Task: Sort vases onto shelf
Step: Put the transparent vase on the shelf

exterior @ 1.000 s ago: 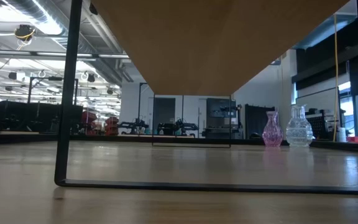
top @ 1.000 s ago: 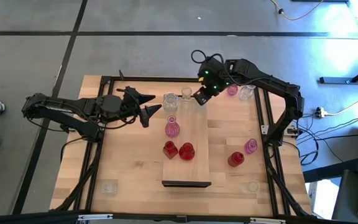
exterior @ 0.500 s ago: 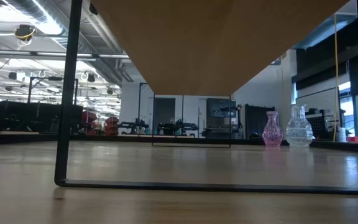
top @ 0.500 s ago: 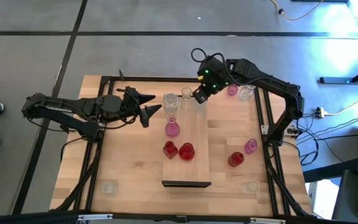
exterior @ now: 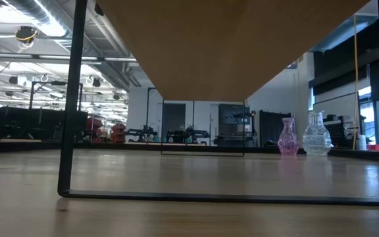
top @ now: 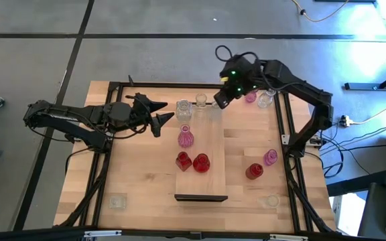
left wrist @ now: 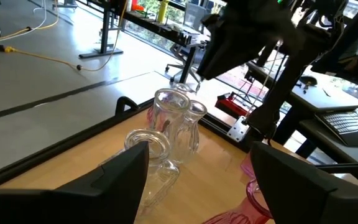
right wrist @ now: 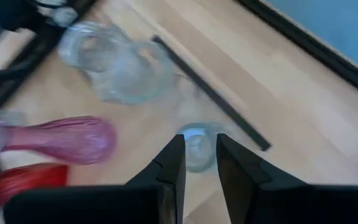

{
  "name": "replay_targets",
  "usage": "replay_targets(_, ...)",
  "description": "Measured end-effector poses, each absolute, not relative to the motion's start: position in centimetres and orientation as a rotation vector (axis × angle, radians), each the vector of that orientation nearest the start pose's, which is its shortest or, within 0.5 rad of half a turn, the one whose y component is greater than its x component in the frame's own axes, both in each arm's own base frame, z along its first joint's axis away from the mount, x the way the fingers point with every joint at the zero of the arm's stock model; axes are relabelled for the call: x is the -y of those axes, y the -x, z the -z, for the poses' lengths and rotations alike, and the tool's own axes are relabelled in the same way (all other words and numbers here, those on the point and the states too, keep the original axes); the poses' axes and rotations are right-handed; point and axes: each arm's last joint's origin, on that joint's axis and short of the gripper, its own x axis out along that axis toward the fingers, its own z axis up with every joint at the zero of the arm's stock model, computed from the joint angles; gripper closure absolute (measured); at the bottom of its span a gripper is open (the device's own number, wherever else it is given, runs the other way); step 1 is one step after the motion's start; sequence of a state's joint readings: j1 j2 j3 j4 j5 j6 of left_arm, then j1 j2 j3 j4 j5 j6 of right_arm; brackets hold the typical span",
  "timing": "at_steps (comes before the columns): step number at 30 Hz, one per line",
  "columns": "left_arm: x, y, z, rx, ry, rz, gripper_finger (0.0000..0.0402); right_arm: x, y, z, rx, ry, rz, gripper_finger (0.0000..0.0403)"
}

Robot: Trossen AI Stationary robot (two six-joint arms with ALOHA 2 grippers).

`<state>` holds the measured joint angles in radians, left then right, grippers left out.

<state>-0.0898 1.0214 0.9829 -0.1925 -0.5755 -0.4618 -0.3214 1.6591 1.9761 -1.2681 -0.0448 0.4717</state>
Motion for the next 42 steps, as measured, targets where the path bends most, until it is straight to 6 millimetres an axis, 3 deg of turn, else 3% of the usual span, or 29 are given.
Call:
replay_targets(10, 0.3, -22.0, -35.9, -0.096, 0.399, -0.515, 0.0127, 8.5, -27.5, -45.7, -0.756, -0.621, 0.341, 0.0326)
replay_targets(21, 2.7, -22.2, -35.8, -0.273, 0.76, 0.058, 0.0127, 6.3, -25.5, -48.8, -0.601, -0.285, 0.268, 0.0326)
replay_targets(34, 11.4, -19.6, -35.8, -0.52, 1.202, 0.332, 0.0127, 6.1, -24.6, -49.2, -0.603, -0.209, 0.245, 0.0326)
replay_targets(39, 14.5, -18.4, -35.1, -0.565, 1.319, 0.265, 0.0127, 6.1, -24.7, -49.3, -0.596, -0.191, 0.239, 0.0326)
replay_targets(42, 16.3, -18.3, -33.4, -0.771, 1.356, 0.252, 0.0127, 6.2, -24.7, -49.3, -0.593, -0.18, 0.245, 0.0326)
